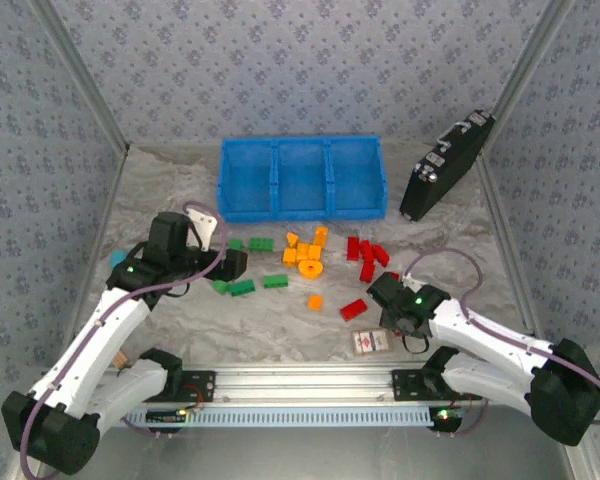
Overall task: Sort the legos into containers by color
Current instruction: Pick up the lego from the bottom-right of the table.
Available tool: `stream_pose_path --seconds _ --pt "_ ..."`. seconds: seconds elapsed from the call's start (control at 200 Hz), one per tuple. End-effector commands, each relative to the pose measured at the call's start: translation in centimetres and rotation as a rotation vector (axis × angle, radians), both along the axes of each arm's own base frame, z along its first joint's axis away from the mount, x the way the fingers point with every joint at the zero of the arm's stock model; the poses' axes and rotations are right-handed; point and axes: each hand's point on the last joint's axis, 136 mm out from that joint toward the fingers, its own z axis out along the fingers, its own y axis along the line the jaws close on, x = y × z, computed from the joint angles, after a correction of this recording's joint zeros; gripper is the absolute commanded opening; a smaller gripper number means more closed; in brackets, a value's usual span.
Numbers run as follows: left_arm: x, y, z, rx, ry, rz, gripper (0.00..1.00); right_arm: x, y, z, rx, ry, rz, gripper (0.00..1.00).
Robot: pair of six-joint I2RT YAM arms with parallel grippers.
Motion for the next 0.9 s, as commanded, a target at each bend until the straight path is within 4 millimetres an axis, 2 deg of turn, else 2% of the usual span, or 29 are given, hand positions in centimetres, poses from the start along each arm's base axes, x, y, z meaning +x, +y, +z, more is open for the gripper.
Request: stream_pose_path --seconds 0.0,0.125,0.34,0.545,0.685,0.755,0.895 --pt "0.3 -0.3 0.7 0.003 -0.032 -0.017 1.0 0.6 0.5 0.5 0.011 -0.003 0.005 0.54" --pt "0.6 -0.5 1.0 -0.005 -0.038 -0.017 1.0 0.7 0.7 0.2 0.013 0.008 0.002 0.52" --pt "0.7 -0.9 0.1 -0.011 -0.002 -0.025 1.0 0.6 0.9 -0.8 0.008 0.047 -0.009 0.49" --pt "0.9 -0.9 -0.5 -0.004 0.007 -0.021 1.0 0.6 0.8 -0.9 0.006 0.055 -0.026 0.45" --pt "1.1 -1.1 -0.7 -0.008 0.021 -0.025 1.0 0.7 0.7 -1.0 0.006 0.058 -0.039 0.36" --pt "1.3 -1.2 -0.7 -0.008 0.02 -0.028 1.0 0.8 0.7 -1.0 0.002 0.063 -0.043 0.36" --pt "1.4 -1.3 -1.2 -0.003 0.033 -0.026 1.0 1.8 1.0 -0.6 0.011 0.046 -0.031 0.34"
